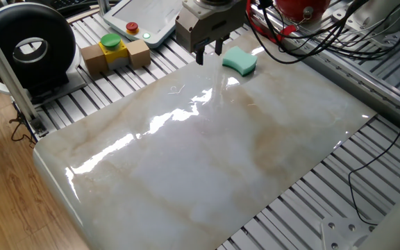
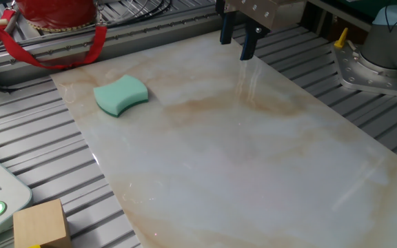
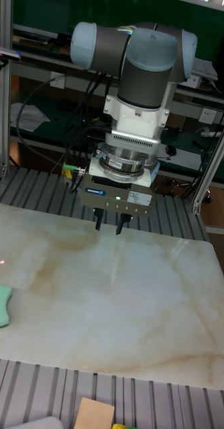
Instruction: Clean the tabletop with a sponge
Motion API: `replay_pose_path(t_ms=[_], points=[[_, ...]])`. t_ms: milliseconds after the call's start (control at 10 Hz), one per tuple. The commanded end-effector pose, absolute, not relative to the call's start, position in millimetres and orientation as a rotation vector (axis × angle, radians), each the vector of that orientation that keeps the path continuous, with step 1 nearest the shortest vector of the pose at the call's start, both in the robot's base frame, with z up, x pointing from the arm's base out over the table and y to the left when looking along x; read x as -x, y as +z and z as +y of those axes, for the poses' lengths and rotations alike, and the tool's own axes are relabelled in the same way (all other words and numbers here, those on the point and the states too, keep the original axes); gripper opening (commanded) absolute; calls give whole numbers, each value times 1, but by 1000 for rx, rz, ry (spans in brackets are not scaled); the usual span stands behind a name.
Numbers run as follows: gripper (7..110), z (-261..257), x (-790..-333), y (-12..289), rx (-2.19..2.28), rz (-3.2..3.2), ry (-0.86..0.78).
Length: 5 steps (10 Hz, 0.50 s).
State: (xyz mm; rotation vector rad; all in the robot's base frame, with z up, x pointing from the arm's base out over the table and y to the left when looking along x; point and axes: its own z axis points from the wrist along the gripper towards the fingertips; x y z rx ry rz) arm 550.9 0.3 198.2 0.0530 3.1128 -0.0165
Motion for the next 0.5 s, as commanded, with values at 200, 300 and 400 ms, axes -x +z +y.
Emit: replay_pose_path(t_ms=[200,300,400], points=[[7,2,-552,198,-34,3109,-5],[7,2,-551,199,-37,3114,-5],[7,2,-551,198,-37,3117,-10]])
